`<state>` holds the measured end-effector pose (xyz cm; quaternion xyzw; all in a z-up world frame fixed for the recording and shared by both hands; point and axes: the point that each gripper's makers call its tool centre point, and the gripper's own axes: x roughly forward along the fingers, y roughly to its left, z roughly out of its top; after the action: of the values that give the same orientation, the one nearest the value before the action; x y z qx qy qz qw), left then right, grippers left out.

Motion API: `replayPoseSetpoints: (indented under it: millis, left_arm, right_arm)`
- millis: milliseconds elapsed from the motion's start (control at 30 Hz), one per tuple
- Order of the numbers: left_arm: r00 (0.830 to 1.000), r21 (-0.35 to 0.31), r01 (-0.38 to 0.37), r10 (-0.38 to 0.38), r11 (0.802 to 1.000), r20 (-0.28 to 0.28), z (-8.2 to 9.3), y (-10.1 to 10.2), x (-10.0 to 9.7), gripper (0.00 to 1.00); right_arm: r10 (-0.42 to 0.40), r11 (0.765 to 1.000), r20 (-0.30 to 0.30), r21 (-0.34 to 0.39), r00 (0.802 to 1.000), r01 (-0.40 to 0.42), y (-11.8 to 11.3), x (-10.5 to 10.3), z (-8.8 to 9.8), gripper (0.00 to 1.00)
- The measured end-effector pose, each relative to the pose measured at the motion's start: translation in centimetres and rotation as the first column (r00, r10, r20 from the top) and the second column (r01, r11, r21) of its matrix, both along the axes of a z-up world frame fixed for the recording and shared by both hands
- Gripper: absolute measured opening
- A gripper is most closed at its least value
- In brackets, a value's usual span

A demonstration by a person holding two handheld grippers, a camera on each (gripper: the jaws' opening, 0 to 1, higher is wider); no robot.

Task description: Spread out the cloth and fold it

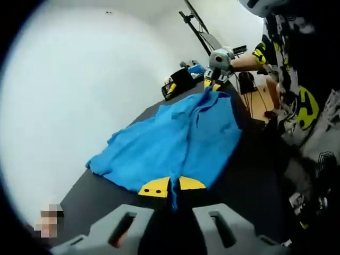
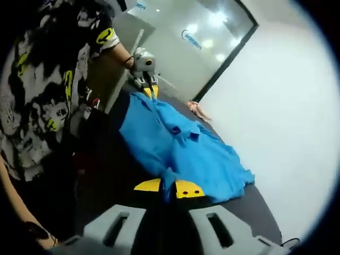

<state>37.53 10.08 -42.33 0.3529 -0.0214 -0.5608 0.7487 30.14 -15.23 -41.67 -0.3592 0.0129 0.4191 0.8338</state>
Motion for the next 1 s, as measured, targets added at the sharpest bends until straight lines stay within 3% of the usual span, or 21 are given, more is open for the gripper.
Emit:
replayPoseSetpoints:
  millis: [100, 133, 167, 233, 400, 433, 500, 533, 567, 600, 633, 667, 733, 800, 933, 1000]
  left_arm:
    - [1.000, 0.029, 0.009, -0.009, 1.000, -0.006, 0.2, 0.7, -0.3, 0.07]
    - [0.998, 0.034, 0.024, -0.022, 0.999, -0.061, -0.1, 1.2, -0.7, 0.07]
    - [0.996, 0.039, 0.021, -0.018, 0.999, -0.082, -0.1, 1.6, -0.8, 0.09]
    - [0.999, 0.074, 0.038, -0.035, 0.997, -0.036, 0.3, 2.5, -1.0, 0.14]
    - [0.997, 0.115, 0.072, -0.073, 0.991, 0.005, 0.1, 2.8, -1.4, 0.19]
    - [0.993, 0.114, 0.078, -0.086, 0.990, 0.074, 0.5, 2.4, -0.7, 0.22]
    - [0.986, 0.115, 0.086, -0.101, 0.990, 0.132, 0.9, 1.6, -0.1, 0.30]
    - [0.986, 0.122, 0.083, -0.099, 0.989, 0.137, 0.6, 1.2, 0.0, 0.27]
    - [0.988, 0.144, 0.104, -0.119, 0.984, 0.100, -0.3, 0.8, -0.4, 0.22]
    - [0.992, 0.134, 0.110, -0.118, 0.985, 0.054, -0.9, 0.4, -0.7, 0.14]
    - [0.992, 0.110, 0.113, -0.118, 0.987, 0.043, -1.1, -0.2, -0.5, 0.08]
    - [0.992, 0.089, 0.105, -0.111, 0.990, 0.064, -0.7, -0.5, -0.2, 0.08]
    - [0.996, 0.073, 0.084, -0.085, 0.994, 0.007, -0.8, -0.5, 0.0, 0.07]
    - [0.998, 0.079, 0.057, -0.060, 0.995, 0.030, -0.5, -0.5, 0.2, 0.02]
    - [0.998, 0.150, 0.031, -0.038, 0.988, 0.046, -0.1, 0.6, -0.6, 0.01]
    - [1.000, 0.124, 0.015, -0.015, 0.992, 0.000, 0.7, 1.3, -1.3, 0.01]
  right_arm:
    - [0.004, 1.000, -0.004, -0.021, 1.000, -0.004, -0.3, -0.1, -0.2, 0.06]
    - [0.003, 1.000, -0.009, -0.027, 1.000, -0.003, -0.3, -0.1, -0.2, 0.06]
    - [0.002, 1.000, -0.011, -0.031, 1.000, -0.002, -0.3, -0.1, -0.2, 0.06]
    - [-0.001, 0.999, -0.014, -0.033, 1.000, 0.000, -0.6, 0.0, -0.3, 0.06]
    - [-0.007, 1.000, -0.024, -0.018, 1.000, 0.006, -1.2, 0.1, -0.5, 0.06]
    - [-0.007, 1.000, -0.024, -0.016, 1.000, 0.006, -1.2, 0.2, -0.6, 0.06]
    - [-0.009, 1.000, -0.026, -0.009, 1.000, 0.008, -1.3, 0.2, -0.6, 0.06]
    - [-0.011, 1.000, -0.028, -0.005, 1.000, 0.010, -1.2, 0.2, -0.6, 0.06]
    - [-0.011, 1.000, -0.028, -0.004, 1.000, 0.011, -1.2, 0.2, -0.6, 0.06]
    - [-0.014, 1.000, -0.029, -0.004, 0.999, 0.013, -1.1, 0.2, -0.6, 0.06]
    - [-0.015, 1.000, -0.030, -0.005, 0.999, 0.014, -1.2, 0.2, -0.6, 0.06]
    - [-0.015, 1.000, -0.029, -0.008, 0.999, 0.015, -1.1, 0.3, -0.6, 0.06]
    - [-0.020, 1.000, -0.029, -0.007, 0.999, 0.020, -1.1, 0.3, -0.5, 0.06]
    - [-0.030, 1.000, -0.028, 0.007, 0.999, 0.031, -1.1, 0.3, -0.2, 0.06]
    - [-0.030, 0.999, -0.026, 0.043, 0.999, 0.031, -0.9, -0.1, 1.1, 0.06]
    - [-0.017, 0.998, -0.047, 0.061, 0.999, 0.020, -0.6, -0.7, 1.8, 0.05]
